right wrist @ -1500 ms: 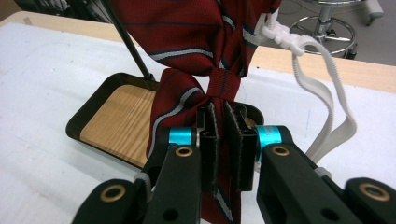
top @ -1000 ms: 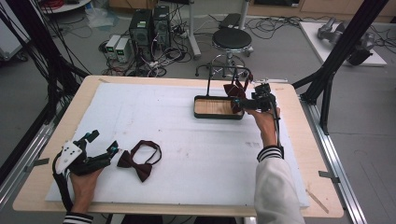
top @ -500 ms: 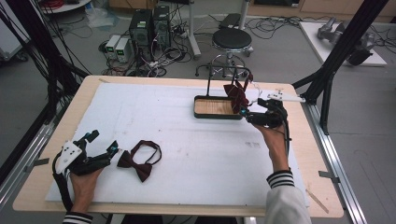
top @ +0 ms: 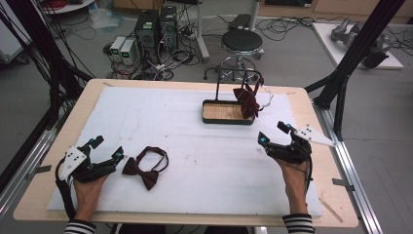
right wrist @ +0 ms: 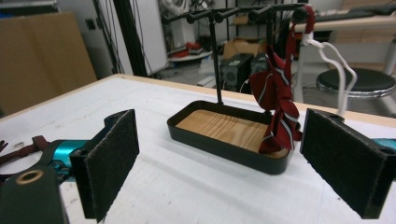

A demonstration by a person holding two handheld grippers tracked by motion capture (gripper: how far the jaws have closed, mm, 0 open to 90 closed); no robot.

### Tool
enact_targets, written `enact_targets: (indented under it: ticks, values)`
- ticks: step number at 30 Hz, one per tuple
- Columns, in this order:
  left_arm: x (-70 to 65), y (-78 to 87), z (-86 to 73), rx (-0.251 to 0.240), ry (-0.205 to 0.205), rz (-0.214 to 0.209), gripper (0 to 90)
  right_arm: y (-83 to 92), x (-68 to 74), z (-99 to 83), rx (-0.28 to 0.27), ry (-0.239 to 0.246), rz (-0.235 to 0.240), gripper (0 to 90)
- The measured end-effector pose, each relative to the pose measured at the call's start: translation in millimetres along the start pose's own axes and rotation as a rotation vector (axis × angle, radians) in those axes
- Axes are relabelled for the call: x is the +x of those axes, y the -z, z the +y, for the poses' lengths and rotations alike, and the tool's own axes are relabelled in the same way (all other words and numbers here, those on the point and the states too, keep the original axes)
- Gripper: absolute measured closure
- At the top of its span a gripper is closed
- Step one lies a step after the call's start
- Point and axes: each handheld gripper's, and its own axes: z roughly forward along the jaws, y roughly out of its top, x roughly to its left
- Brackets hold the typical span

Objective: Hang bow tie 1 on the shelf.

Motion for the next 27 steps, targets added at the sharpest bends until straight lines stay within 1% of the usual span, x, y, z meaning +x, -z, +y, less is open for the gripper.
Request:
enact_targets:
  ticks: [1,2,3,4,5,7,8,9,10,13,17,19,22,26,27]
  values:
    - [-0.1,0.1,0.1,0.000,0.000,0.001,14.8,7.1,3.3,-8.6,-0.026,0.004,-0.005,10.7]
    - [-0.1,-0.1,0.1,-0.001,0.001,0.002,14.8,10.7,4.8,-12.8,-0.038,0.011,-0.010,10.7]
    - [-0.1,-0.1,0.1,-0.001,0.001,0.002,14.8,10.7,4.8,-12.8,-0.038,0.011,-0.010,10.7]
    - [-0.1,-0.1,0.0,0.000,0.002,0.003,14.8,17.0,7.5,-20.0,-0.051,0.015,-0.012,10.7]
    - [-0.1,-0.3,0.1,0.000,0.003,0.002,14.8,19.5,8.1,-23.1,-0.060,0.013,-0.014,10.7]
    - [-0.1,-0.1,0.1,0.000,0.001,0.002,14.8,24.6,10.6,-28.7,-0.073,-0.005,-0.021,10.7]
    - [-0.2,-0.2,0.1,0.000,0.000,0.002,14.8,26.3,11.2,-31.3,-0.085,-0.005,-0.020,10.7]
    - [-0.2,-0.2,0.1,0.000,0.000,0.002,14.8,26.3,11.2,-31.3,-0.085,-0.005,-0.020,10.7]
    - [-0.1,-0.1,0.1,0.000,0.002,0.003,14.8,27.9,13.3,-35.8,-0.094,-0.013,-0.017,10.7]
    - [-0.2,-0.1,0.1,0.000,0.001,0.003,14.8,27.7,15.4,-39.0,-0.098,-0.008,-0.015,10.7]
    - [-0.3,-0.2,0.1,0.000,0.002,0.004,14.8,21.3,21.2,-42.0,-0.090,0.016,-0.007,10.7]
    - [-0.3,-0.2,0.1,0.001,0.002,0.004,14.8,19.0,22.5,-42.1,-0.088,0.017,-0.006,10.8]
    - [-0.4,-0.2,0.1,-0.001,-0.001,0.002,14.8,16.5,21.7,-42.3,-0.079,0.019,-0.010,10.7]
    - [-0.4,0.0,0.1,-0.001,0.001,0.003,14.8,17.6,21.1,-41.7,-0.086,0.008,-0.011,10.7]
    - [-0.2,-0.1,0.1,0.000,0.001,0.004,14.8,18.3,20.6,-41.6,-0.089,0.013,-0.014,10.7]
